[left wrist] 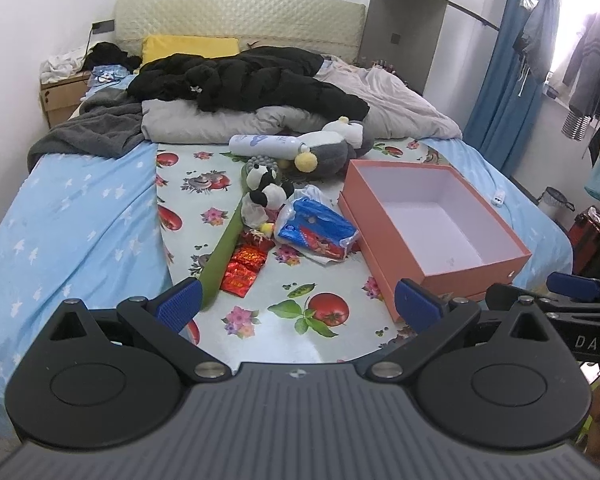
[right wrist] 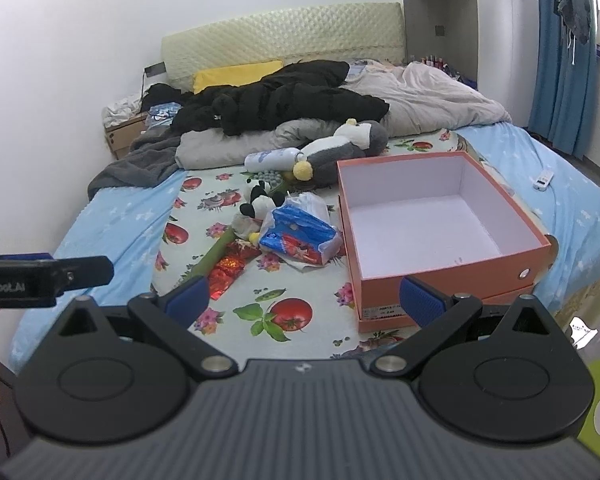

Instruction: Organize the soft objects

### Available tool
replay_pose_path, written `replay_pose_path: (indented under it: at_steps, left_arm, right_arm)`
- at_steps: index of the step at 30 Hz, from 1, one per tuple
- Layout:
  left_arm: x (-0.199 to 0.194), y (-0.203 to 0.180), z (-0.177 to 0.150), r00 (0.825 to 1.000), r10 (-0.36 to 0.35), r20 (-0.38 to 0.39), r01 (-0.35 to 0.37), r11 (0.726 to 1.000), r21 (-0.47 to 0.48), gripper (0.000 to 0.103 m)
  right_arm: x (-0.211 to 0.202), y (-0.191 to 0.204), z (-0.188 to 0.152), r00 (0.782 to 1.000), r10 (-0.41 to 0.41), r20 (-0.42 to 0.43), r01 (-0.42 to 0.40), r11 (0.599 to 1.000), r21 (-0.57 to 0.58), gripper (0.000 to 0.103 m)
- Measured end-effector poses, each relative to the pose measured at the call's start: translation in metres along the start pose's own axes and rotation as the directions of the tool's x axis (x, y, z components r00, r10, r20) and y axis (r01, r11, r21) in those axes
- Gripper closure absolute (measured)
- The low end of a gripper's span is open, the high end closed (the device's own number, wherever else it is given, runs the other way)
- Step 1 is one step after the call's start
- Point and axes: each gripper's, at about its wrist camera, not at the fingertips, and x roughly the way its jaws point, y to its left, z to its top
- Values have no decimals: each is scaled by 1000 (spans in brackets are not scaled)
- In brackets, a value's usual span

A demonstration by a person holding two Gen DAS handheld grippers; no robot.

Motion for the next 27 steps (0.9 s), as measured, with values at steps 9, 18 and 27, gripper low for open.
replay_pose_path:
  at_steps: [9, 18, 27]
  left_arm:
    - [14, 6, 0, 999, 24, -26, -24, 1000, -6, 0]
    - [42, 7, -1, 997, 40, -61, -40, 999, 9, 0]
    - [85, 12, 7, 995, 14, -99, -15, 1000, -8, 0]
  right_arm:
    - [25, -1, -2, 999, 7, -47, -6, 1000, 11, 0]
    - [40, -6, -3, 996, 34, -79, -30, 998, 49, 0]
    - [69, -16, 6, 993, 45, -112, -37, 997, 65, 3]
